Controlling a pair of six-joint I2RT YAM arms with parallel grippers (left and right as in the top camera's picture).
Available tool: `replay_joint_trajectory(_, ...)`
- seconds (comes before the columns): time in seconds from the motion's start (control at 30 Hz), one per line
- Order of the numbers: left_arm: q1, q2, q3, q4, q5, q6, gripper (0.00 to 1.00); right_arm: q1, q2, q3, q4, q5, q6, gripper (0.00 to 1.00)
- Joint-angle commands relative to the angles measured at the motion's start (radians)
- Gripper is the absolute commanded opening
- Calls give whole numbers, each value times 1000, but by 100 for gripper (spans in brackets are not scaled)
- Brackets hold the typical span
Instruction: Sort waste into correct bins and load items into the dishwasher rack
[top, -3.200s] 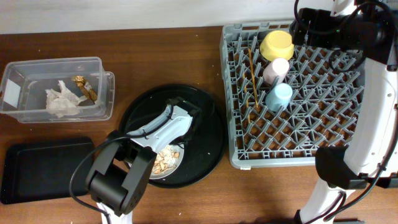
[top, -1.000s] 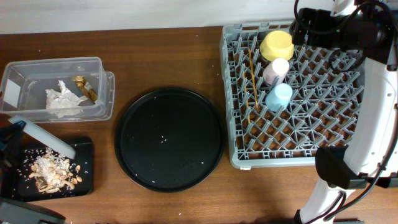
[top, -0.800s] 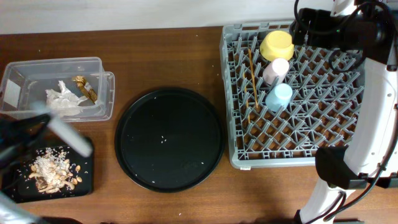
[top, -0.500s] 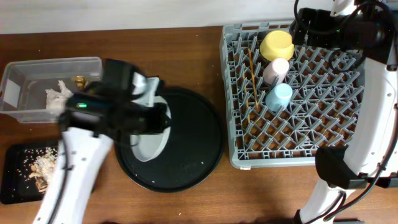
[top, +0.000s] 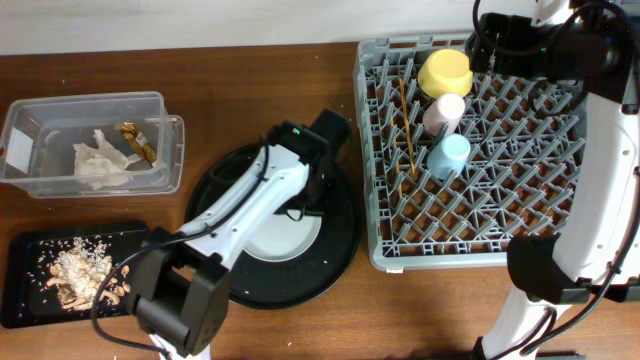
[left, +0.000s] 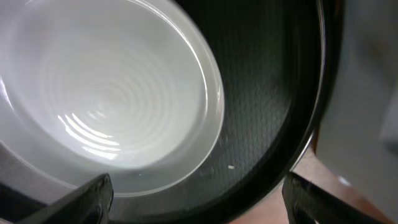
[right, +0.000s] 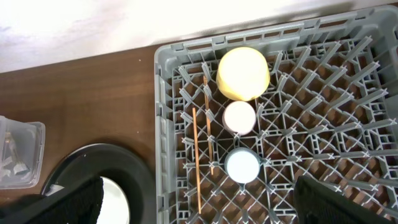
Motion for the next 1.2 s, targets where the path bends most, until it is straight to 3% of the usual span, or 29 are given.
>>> replay_joint_trajectory(0.0, 116, -10, 224, -202, -107, -1, 95, -1, -3, 7, -6, -2, -10, 98)
replay_joint_trajectory(0.03, 183, -18, 304, -283, -140, -1, 99, -1, -3, 7, -6, -2, -10, 98)
replay_joint_trajectory(0.07, 340, -49, 380, -379, -154, -1, 99, -1, -3, 7, -6, -2, -10, 98)
replay_joint_trajectory(0.2, 813, -88, 385, -462, -127, -1, 99, -1, -3, 7, -6, -2, -10, 98)
replay_joint_trajectory(0.3, 996, -88, 385, -463, -123, -1, 99, -1, -3, 7, -6, -2, -10, 98)
replay_joint_trajectory(0.5, 1089, -88, 385, -455, -123, -1, 99, -1, -3, 7, 10, -19, 6, 98)
replay_joint_trajectory(0.57, 1089, -88, 385, -456, -123, -1, 99, -1, -3, 7, 10, -122, 32, 98)
replay_joint_trajectory(0.63, 1089, -88, 385, -455, -123, -1, 99, 16, -1, -10, -6, -406, 68, 98)
replay_joint_trajectory(0.67, 1089, -88, 385, -456, -123, -1, 99, 58, -1, -37, -6, -444, 65, 98)
replay_joint_trajectory(0.73, 1089, -88, 385, -455, -123, -1, 99, 212, 0, -135, -6, -360, 65, 98)
replay_joint_trajectory(0.77, 1089, -88, 385, -456, -123, -1, 99, 364, 2, -249, 8, -190, 66, 98)
replay_joint_trajectory(0.93, 1089, -88, 385, -456, -123, -1, 99, 677, 3, -653, 304, -168, 124, 98)
replay_joint_trajectory(1.03, 1089, -88, 385, -456, -123, -1, 99, 792, 3, -930, 596, -143, 193, 98)
replay_joint_trajectory(1.1, 1089, -88, 385, -455, -123, -1, 99, 801, 3, -999, 576, 120, 365, 99)
replay_joint_trajectory(1.17, 1089, -88, 385, -456, -123, -1, 99, 777, 3, -1007, 523, 228, 399, 95)
